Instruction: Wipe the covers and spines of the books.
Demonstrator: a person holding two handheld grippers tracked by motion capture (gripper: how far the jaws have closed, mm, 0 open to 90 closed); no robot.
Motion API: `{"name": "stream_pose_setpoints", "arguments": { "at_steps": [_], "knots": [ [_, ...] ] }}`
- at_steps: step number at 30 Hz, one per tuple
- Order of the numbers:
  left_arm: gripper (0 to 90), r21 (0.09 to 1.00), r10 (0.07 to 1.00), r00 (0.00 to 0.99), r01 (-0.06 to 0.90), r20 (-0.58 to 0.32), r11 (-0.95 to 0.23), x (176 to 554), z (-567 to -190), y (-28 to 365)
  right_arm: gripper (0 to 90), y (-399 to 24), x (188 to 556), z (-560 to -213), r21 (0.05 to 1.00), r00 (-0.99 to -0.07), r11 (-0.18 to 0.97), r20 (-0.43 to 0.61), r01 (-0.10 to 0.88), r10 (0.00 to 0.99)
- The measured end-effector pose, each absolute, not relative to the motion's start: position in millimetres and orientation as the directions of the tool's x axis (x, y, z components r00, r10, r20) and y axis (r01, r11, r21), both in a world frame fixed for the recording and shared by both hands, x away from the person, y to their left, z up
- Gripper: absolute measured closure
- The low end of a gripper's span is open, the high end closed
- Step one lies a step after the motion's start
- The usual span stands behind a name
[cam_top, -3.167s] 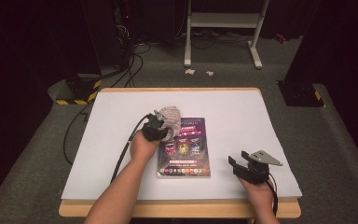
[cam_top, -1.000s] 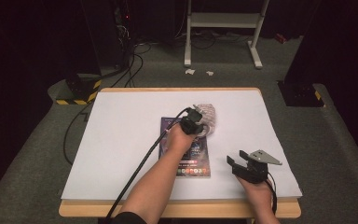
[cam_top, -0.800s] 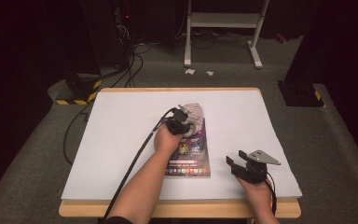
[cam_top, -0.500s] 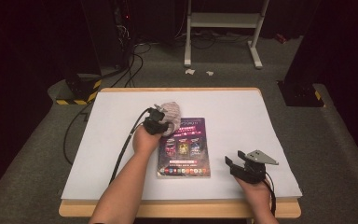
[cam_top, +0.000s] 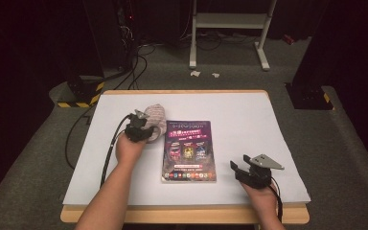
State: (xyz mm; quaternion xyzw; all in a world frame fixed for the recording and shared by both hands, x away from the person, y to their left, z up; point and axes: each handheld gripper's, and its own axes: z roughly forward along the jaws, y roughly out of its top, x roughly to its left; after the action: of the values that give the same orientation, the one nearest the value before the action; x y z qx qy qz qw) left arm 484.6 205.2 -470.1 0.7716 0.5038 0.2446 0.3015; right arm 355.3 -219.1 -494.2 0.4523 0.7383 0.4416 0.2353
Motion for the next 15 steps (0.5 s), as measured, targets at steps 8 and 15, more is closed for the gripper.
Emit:
{"name": "stream_pose_setpoints", "arguments": {
  "at_steps": [8,15],
  "knots": [
    [64.4,0.695,0.937,0.344,0.657,0.069,-0.292,461.4,-465.6,245.9,38.9,-215.7,353.9,-493.7,0.863,-0.481,0.207,0.046,0.460,0.876],
    [60.3,0.675,0.952,0.301,0.692,0.055,-0.257,448.4,-474.6,273.0,38.9,-213.4,353.6,-495.8,0.857,-0.482,0.220,0.037,0.465,0.875]
  ]
}}
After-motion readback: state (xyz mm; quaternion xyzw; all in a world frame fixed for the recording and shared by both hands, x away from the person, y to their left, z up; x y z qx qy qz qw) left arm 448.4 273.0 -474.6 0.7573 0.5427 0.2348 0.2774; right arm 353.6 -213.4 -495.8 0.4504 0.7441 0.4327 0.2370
